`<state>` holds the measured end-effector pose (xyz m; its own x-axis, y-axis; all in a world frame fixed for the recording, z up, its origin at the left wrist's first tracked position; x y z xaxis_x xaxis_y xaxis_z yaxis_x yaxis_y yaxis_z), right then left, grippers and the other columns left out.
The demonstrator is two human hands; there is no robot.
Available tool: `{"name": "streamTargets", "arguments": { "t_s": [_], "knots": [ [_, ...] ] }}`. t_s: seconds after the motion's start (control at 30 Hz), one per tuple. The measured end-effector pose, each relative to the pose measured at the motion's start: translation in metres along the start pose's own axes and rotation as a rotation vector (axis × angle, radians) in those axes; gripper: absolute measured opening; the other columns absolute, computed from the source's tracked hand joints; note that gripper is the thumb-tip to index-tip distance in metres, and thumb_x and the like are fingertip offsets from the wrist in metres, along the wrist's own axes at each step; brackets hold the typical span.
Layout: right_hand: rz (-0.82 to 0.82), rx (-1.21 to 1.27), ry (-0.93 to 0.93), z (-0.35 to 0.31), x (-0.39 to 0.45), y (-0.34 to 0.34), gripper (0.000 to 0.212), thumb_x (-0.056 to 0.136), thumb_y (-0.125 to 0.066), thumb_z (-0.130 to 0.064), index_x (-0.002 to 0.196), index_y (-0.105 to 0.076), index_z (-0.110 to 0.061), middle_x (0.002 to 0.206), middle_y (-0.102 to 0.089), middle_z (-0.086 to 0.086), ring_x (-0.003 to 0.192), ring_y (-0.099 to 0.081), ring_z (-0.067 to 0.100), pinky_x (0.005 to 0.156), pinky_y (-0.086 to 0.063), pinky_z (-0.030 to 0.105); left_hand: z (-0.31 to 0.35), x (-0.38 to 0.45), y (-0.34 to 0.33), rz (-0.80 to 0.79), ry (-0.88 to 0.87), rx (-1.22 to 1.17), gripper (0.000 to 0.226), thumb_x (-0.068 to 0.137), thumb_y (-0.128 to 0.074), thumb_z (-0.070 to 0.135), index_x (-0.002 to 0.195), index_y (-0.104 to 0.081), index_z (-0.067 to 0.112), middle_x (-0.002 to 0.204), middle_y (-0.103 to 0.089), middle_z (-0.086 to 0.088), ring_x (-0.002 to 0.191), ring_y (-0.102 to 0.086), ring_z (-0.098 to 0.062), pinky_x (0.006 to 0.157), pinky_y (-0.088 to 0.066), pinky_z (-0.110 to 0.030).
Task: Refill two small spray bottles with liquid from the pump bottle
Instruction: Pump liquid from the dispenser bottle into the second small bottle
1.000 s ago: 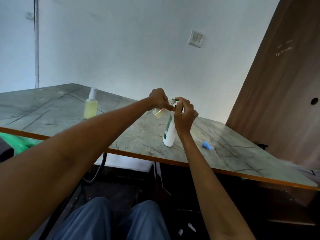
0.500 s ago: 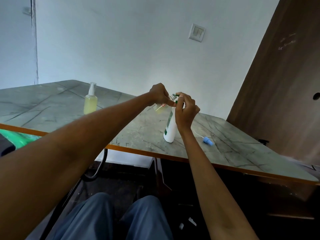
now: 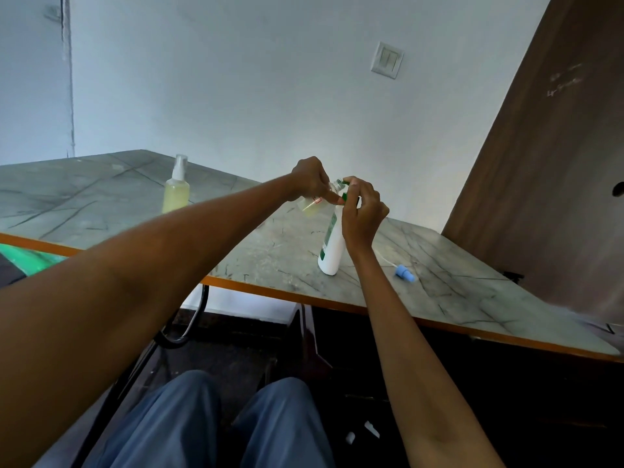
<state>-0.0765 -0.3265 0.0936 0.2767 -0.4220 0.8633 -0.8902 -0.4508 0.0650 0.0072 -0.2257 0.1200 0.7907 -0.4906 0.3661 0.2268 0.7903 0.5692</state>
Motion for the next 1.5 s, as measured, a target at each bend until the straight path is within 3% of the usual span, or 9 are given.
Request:
{"name": "streamTargets", "arguments": {
  "t_s": [0.17,0.37,0.57,0.7,0.9,1.07,1.17,1.3,1.5],
  "knots": [
    [-0.033,-0.029,-0.037,0.002,0.001,-0.002,0.036,0.092,-0.036,-0.027,0.096,-0.07,-0.016,0.103,-0.071,-0.003,0.099,-0.06,0.016,0.086,-0.026,0.027,-0.001,-0.002,-0.001,-0.001,0.017,-0.03,0.046,0.064,-0.084,0.021,0.098,-0.069,-0.006,0.087,-0.06,-0.008,0.071,-0.052,-0.015,0.055,-0.04,-0.018],
    [-0.072,-0.036,-0.057,0.001,0.006,-0.005,0.037,0.091,-0.035,-0.032,0.099,-0.069,-0.019,0.109,-0.068,-0.006,0.102,-0.056,0.013,0.088,-0.022,0.027,0.006,-0.002,0.004,0.013,0.013,-0.024,0.046,0.065,-0.083,0.021,0.099,-0.068,-0.006,0.085,-0.06,-0.008,0.07,-0.052,-0.016,0.054,-0.04,-0.018],
    [-0.032,-0.009,-0.041,0.001,0.003,-0.003,0.04,0.09,-0.033,-0.032,0.096,-0.069,-0.015,0.104,-0.07,-0.003,0.097,-0.059,0.012,0.086,-0.024,0.024,0.0,-0.003,0.0,-0.003,0.027,-0.016,0.035,0.066,-0.082,0.023,0.09,-0.069,0.0,0.068,-0.056,-0.002,0.059,-0.049,-0.01,0.043,-0.038,-0.01],
    [-0.013,-0.001,-0.036,0.001,0.0,-0.005,0.041,0.089,-0.033,-0.029,0.092,-0.07,-0.013,0.098,-0.072,0.0,0.092,-0.062,0.016,0.086,-0.027,0.026,-0.006,-0.003,-0.001,-0.003,0.03,-0.014,0.031,0.066,-0.083,0.023,0.083,-0.068,0.002,0.068,-0.054,-0.006,0.057,-0.044,-0.01,0.05,-0.036,-0.016],
    [-0.033,-0.018,-0.038,0.001,0.005,-0.004,0.038,0.09,-0.033,-0.026,0.096,-0.069,-0.015,0.103,-0.071,-0.003,0.096,-0.058,0.013,0.081,-0.019,0.02,-0.001,-0.001,0.002,0.013,0.028,-0.055,0.043,0.067,-0.082,0.022,0.097,-0.069,-0.006,0.079,-0.059,-0.007,0.069,-0.05,-0.016,0.054,-0.039,-0.018],
    [-0.017,0.008,-0.008,-0.001,0.006,-0.001,0.035,0.09,-0.036,-0.022,0.094,-0.07,-0.014,0.102,-0.071,-0.002,0.095,-0.06,0.015,0.086,-0.03,0.03,0.002,0.002,0.0,-0.016,0.017,-0.033,0.045,0.067,-0.081,0.023,0.099,-0.068,-0.005,0.077,-0.059,-0.004,0.069,-0.051,-0.014,0.048,-0.038,-0.013],
    [0.013,0.023,-0.018,0.0,0.002,0.0,0.036,0.09,-0.036,-0.02,0.091,-0.071,-0.012,0.097,-0.072,0.0,0.092,-0.062,0.018,0.087,-0.035,0.033,-0.001,0.001,-0.002,-0.037,0.014,-0.026,0.046,0.067,-0.082,0.023,0.1,-0.069,-0.005,0.074,-0.058,-0.002,0.076,-0.051,-0.016,0.054,-0.038,-0.016],
    [0.027,0.041,0.008,-0.002,0.0,-0.001,0.045,0.088,-0.03,-0.03,0.087,-0.071,-0.012,0.091,-0.073,0.001,0.086,-0.064,0.019,0.086,-0.042,0.039,-0.002,0.0,-0.001,-0.023,0.017,-0.02,0.044,0.066,-0.082,0.022,0.097,-0.069,-0.006,0.068,-0.056,0.001,0.063,-0.048,-0.009,0.055,-0.038,-0.017],
    [-0.05,0.038,-0.025,0.001,0.009,0.0,0.039,0.089,-0.033,-0.024,0.093,-0.071,-0.013,0.1,-0.072,-0.001,0.097,-0.062,0.02,0.094,-0.039,0.041,0.002,0.0,-0.002,-0.087,0.024,-0.051,0.047,0.073,-0.076,0.026,0.106,-0.067,-0.006,0.088,-0.062,-0.009,0.082,-0.055,-0.019,0.063,-0.043,-0.021]
  ]
}}
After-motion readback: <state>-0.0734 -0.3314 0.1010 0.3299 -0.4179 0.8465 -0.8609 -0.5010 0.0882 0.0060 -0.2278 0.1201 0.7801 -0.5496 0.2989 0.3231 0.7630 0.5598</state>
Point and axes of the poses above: each hand's wrist, its own x-axis towards the middle knuckle, its own y-axis out of the back of the hand, z = x × y, the point moved 7 cm from there along x, towards the middle knuckle
